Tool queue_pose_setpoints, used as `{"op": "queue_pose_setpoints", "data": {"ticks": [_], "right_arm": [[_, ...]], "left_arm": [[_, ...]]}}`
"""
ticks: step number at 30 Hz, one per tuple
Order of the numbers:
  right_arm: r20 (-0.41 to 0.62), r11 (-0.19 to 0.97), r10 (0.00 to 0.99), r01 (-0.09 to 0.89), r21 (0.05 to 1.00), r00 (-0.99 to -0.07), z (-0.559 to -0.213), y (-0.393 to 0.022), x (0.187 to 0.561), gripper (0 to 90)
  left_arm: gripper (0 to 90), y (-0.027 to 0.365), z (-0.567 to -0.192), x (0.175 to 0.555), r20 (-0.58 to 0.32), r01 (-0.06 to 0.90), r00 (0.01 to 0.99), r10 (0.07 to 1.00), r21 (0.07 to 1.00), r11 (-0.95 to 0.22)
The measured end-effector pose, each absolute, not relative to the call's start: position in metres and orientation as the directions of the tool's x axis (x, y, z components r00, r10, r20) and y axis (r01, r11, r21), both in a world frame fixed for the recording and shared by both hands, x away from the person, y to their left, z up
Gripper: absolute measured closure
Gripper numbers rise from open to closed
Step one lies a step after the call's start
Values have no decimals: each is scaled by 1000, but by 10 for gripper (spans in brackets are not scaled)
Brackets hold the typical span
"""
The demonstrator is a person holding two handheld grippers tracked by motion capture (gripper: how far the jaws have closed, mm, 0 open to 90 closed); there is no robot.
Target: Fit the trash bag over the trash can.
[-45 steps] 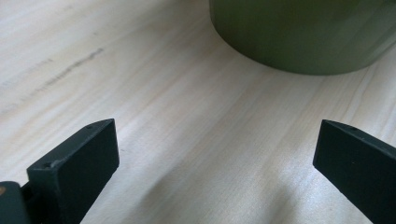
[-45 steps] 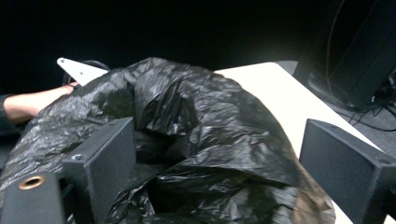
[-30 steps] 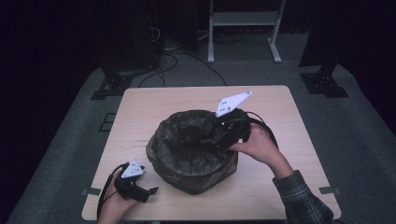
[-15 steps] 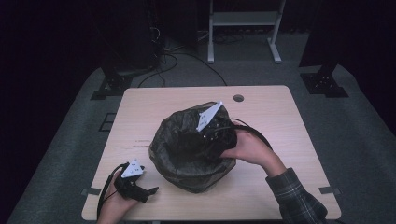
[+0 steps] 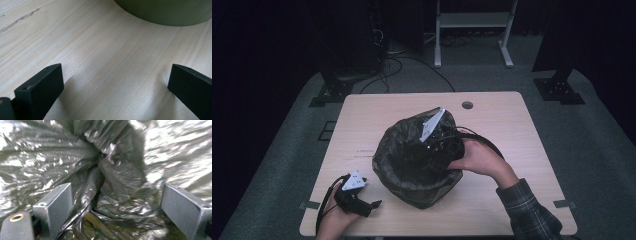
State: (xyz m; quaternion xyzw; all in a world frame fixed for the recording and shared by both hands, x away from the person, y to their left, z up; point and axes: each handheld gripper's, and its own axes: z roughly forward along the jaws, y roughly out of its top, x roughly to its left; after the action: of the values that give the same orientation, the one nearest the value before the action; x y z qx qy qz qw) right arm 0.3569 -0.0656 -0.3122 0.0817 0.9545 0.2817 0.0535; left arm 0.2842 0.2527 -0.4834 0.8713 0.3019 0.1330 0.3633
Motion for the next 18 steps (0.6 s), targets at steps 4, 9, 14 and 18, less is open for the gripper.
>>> {"op": "queue_pose_setpoints", "data": {"ticks": [4, 9, 14, 18], "right_arm": [[-65, 788, 196, 118, 604, -978, -296, -68, 356, 94], [-65, 740, 192, 101, 664, -979, -281, -57, 354, 94], [-59, 740, 166, 85, 667, -984, -281, -37, 355, 94], [-46, 760, 160, 94, 643, -986, -289, -21, 358, 94]], "left_arm": [[0, 253, -483, 284, 12, 430, 782, 623, 713, -554], [0, 253, -483, 284, 12, 430, 782, 623, 713, -554], [0, 253, -483, 284, 12, 430, 782, 623, 713, -553], [0, 253, -483, 284, 12, 430, 782, 623, 714, -553]]}}
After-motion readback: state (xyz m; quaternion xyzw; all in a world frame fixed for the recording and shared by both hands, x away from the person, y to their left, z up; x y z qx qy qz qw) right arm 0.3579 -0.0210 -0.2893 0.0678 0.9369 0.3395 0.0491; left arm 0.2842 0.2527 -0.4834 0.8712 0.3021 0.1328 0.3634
